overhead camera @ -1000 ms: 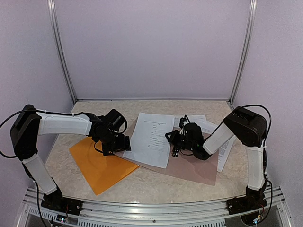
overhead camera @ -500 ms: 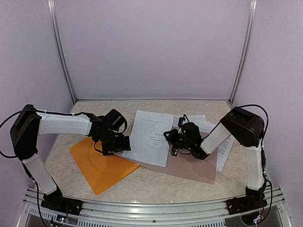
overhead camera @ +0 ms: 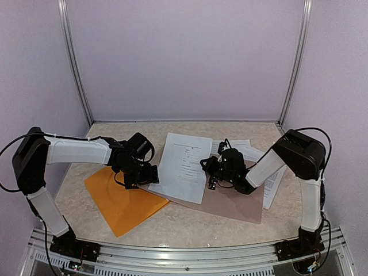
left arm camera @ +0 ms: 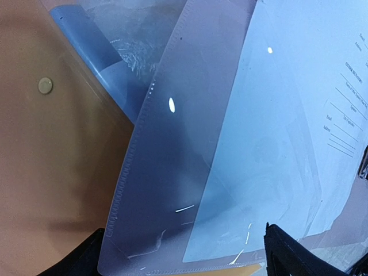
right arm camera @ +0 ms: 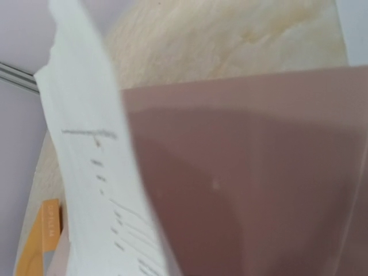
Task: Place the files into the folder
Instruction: Insert the folder to form pockets on the folder.
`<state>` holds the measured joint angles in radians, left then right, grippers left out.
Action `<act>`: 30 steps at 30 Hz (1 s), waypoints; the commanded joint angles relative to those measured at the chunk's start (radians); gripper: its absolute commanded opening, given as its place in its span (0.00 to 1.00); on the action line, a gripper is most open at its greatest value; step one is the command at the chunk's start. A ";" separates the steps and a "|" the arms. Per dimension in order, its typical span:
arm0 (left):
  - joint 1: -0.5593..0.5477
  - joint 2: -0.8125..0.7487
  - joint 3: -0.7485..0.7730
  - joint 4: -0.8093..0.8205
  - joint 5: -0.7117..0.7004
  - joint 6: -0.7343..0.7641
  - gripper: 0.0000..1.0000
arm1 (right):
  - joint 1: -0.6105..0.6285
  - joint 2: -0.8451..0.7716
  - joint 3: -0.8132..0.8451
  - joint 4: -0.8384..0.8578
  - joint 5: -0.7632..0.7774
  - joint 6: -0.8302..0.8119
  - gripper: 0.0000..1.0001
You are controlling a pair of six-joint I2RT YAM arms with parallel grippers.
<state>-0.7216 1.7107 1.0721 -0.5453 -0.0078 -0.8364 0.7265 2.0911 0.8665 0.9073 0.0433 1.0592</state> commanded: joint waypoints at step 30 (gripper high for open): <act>-0.013 0.056 0.019 0.026 0.036 0.110 0.87 | 0.039 0.034 0.031 -0.012 0.003 0.030 0.00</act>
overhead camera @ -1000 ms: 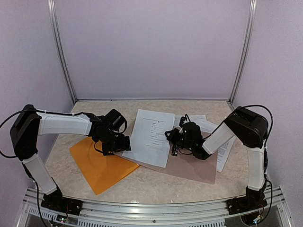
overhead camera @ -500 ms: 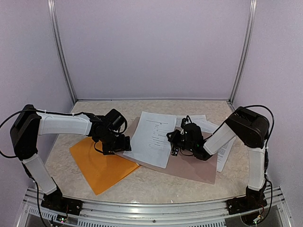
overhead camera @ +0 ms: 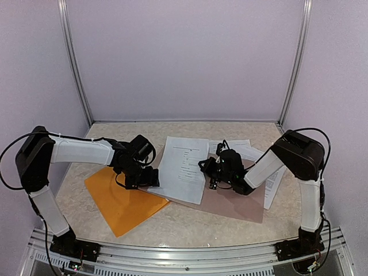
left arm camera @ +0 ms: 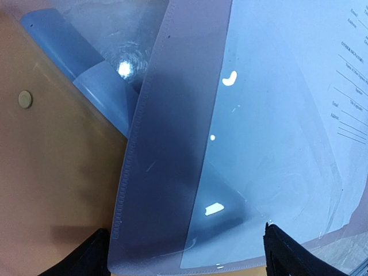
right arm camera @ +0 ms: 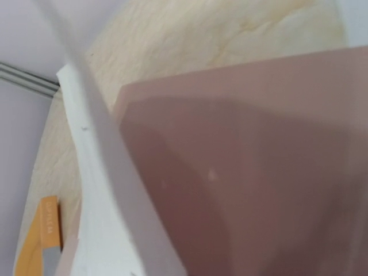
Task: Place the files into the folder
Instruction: Insert the folder to form pockets on the folder.
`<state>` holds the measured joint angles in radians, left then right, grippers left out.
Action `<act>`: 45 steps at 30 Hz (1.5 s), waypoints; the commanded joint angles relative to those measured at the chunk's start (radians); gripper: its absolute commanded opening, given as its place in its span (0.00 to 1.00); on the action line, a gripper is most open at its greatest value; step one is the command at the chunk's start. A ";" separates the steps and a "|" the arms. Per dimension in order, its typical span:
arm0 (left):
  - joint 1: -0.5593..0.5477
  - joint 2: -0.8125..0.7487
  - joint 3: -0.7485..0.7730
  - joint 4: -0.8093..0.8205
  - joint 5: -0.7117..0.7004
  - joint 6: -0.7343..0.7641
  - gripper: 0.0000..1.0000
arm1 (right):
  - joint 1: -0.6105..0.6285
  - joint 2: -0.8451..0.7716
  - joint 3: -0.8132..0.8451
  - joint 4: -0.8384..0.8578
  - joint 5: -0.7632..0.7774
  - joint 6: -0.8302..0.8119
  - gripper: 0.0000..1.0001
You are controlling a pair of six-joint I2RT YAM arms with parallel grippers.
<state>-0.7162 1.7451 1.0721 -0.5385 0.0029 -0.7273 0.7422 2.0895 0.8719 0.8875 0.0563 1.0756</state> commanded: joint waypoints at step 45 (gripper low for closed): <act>-0.029 0.033 0.031 -0.003 0.011 -0.011 0.86 | 0.022 0.041 0.048 -0.011 -0.010 -0.005 0.00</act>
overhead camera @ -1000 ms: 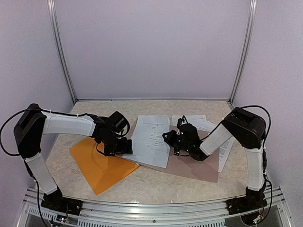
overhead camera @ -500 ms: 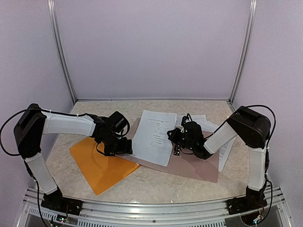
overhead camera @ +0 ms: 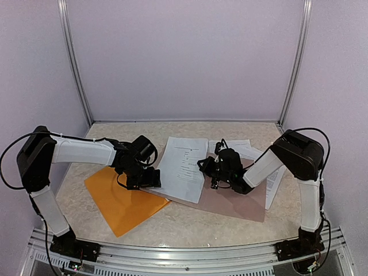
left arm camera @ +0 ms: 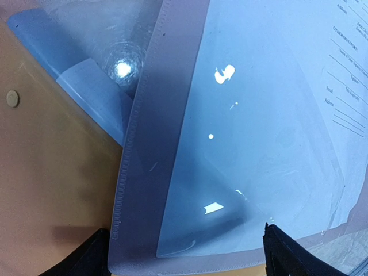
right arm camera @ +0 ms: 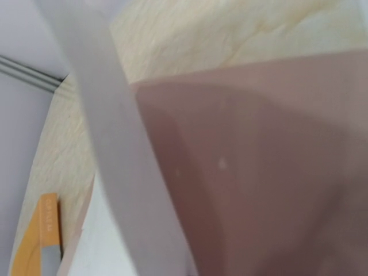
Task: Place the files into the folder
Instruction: Insert the folder to form pockets on the folder.
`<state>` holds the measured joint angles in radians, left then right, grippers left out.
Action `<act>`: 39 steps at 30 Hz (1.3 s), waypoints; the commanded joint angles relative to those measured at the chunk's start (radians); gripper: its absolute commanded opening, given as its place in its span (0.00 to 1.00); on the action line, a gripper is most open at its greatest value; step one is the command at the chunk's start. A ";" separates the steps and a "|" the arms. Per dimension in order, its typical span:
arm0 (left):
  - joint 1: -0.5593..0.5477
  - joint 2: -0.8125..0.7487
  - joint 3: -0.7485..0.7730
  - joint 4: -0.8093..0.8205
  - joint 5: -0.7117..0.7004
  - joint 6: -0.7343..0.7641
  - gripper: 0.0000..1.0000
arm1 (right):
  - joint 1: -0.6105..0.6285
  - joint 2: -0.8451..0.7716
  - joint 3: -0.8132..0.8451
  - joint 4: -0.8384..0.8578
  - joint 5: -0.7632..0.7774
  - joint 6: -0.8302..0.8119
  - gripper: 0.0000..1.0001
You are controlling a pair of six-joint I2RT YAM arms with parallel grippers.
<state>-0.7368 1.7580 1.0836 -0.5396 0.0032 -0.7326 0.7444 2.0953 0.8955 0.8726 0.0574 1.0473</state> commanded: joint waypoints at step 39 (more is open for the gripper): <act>-0.010 0.019 0.011 0.000 0.008 -0.008 0.87 | 0.004 0.025 0.043 -0.002 0.015 0.000 0.00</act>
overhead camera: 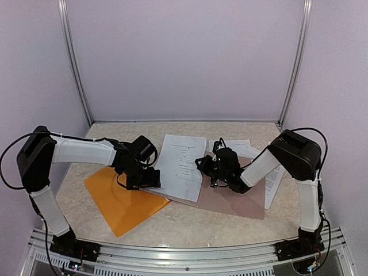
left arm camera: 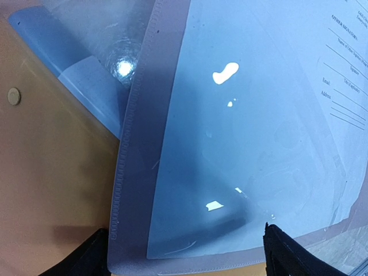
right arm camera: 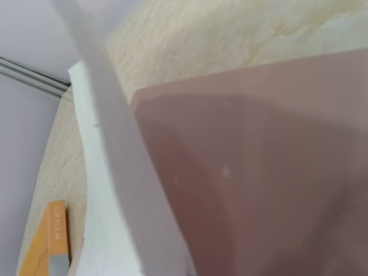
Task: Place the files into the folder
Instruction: Insert the folder to form pockets on the folder.
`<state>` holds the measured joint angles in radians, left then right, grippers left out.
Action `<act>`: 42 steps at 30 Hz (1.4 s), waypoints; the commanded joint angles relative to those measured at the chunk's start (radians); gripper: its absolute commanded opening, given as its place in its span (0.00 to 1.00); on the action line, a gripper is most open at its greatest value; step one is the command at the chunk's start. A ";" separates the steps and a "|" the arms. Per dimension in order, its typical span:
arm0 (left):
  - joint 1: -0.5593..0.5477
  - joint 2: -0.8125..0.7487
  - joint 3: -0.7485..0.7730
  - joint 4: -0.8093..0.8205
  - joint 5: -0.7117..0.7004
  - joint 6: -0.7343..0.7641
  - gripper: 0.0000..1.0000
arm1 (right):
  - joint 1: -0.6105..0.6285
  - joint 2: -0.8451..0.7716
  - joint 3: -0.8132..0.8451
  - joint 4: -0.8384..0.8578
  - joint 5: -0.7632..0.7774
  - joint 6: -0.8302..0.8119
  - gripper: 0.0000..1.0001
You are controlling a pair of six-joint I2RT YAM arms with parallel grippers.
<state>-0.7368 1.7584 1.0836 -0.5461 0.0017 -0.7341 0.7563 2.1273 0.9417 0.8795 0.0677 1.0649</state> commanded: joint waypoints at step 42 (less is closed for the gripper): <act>-0.012 0.017 0.014 0.003 0.005 -0.004 0.86 | 0.012 0.025 0.005 -0.004 -0.051 -0.022 0.00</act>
<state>-0.7403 1.7584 1.0836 -0.5461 0.0021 -0.7349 0.7765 2.1612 0.9771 0.8845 0.0288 1.0592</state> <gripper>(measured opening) 0.865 0.003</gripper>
